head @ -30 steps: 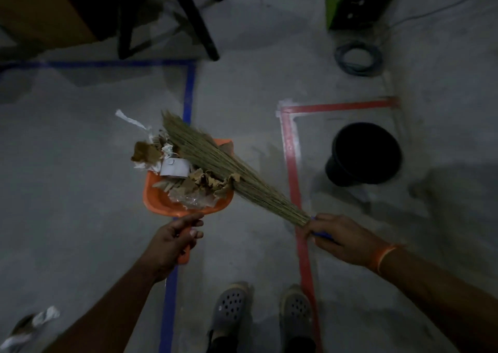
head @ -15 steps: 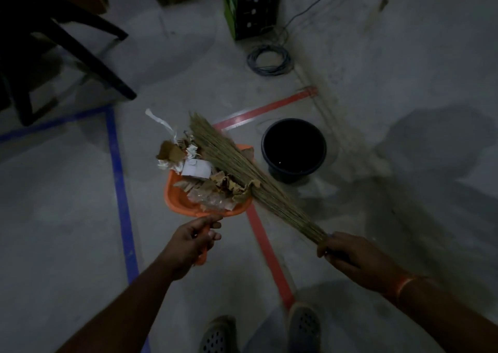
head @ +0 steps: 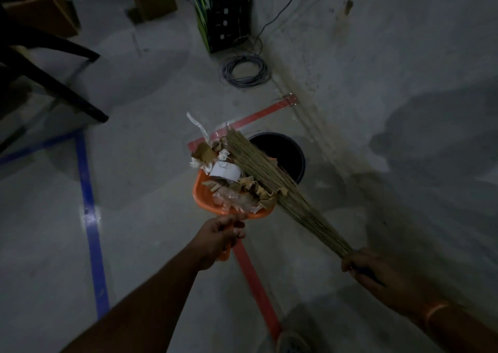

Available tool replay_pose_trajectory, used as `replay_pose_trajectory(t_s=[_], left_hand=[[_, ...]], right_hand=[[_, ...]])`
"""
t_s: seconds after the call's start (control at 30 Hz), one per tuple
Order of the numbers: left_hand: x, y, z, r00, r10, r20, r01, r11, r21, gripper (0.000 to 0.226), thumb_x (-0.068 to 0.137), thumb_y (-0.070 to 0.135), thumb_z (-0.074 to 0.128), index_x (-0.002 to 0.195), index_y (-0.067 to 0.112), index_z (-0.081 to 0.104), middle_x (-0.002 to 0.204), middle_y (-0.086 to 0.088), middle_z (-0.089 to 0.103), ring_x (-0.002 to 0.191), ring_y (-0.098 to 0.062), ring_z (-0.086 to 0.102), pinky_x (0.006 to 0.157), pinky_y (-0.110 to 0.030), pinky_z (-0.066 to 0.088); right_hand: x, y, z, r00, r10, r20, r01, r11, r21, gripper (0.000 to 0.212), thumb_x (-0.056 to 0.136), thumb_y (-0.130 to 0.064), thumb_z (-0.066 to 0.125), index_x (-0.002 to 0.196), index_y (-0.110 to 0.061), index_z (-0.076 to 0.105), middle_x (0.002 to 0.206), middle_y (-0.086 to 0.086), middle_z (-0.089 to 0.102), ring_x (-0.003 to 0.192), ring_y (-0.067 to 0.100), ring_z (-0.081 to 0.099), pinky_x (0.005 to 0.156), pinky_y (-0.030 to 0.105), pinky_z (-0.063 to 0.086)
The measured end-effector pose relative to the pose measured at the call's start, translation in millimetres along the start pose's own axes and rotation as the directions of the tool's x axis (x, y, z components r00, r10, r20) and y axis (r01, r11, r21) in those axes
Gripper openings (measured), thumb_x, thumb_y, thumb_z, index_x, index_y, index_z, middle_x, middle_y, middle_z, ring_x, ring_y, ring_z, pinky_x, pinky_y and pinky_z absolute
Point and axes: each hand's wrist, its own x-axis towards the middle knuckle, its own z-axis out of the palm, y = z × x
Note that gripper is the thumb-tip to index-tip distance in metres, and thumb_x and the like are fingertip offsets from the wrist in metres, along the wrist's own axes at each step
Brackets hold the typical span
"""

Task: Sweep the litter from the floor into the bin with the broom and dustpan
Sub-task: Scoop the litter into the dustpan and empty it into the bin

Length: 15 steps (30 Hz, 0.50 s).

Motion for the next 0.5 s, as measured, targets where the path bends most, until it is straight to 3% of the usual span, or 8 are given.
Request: replay_pose_trajectory(t_s=[0.13,0.27,0.37,0.5], left_hand=[[28.4,14.1,17.4,0.999,-0.031,0.021,0.031,0.999,-0.021,0.037,0.097,-0.01,0.05,0.127,0.007,0.064,0.107,-0.011,0.065,0.08,-0.014,0.064,0.067,-0.024,0.053],[53.3,22.6,21.1,0.997,-0.063,0.05,0.063,0.998,0.004,0.04,0.096,-0.012,0.048,0.121,0.011,0.067,0.111,-0.013,0.062,0.09,-0.022,0.062,0.074,-0.03,0.051],[67.0,23.5,19.7,0.993,-0.103,0.048,0.102,0.994,0.023,0.039,0.094,-0.013,0.05,0.116,0.013,0.07,0.112,-0.015,0.062,0.094,-0.03,0.056,0.075,-0.036,0.046],[76.5,27.3,19.3,0.988,-0.153,0.01,0.153,0.988,0.027,0.041,0.095,-0.016,0.045,0.115,0.011,0.068,0.112,-0.015,0.062,0.083,-0.016,0.068,0.069,-0.026,0.054]], right_hand=[[11.0,16.3,-6.4,0.998,0.056,-0.004,-0.056,0.998,0.005,0.027,0.093,-0.026,0.061,0.097,-0.052,0.057,0.094,-0.022,0.059,0.087,-0.005,0.056,0.075,0.01,0.041],[23.9,32.4,-5.2,0.997,0.076,-0.015,-0.076,0.997,0.029,0.024,0.092,-0.029,0.059,0.1,-0.051,0.057,0.094,-0.019,0.061,0.085,-0.002,0.058,0.077,0.028,0.05],[32.8,43.0,-3.2,0.996,0.085,-0.018,-0.084,0.996,0.039,0.025,0.09,-0.032,0.057,0.104,-0.052,0.055,0.097,-0.018,0.062,0.087,-0.001,0.059,0.077,0.032,0.052],[39.6,50.8,-0.8,0.992,0.124,0.014,-0.124,0.991,0.043,0.035,0.091,-0.027,0.061,0.104,-0.058,0.051,0.098,-0.018,0.061,0.087,-0.003,0.058,0.077,0.024,0.048]])
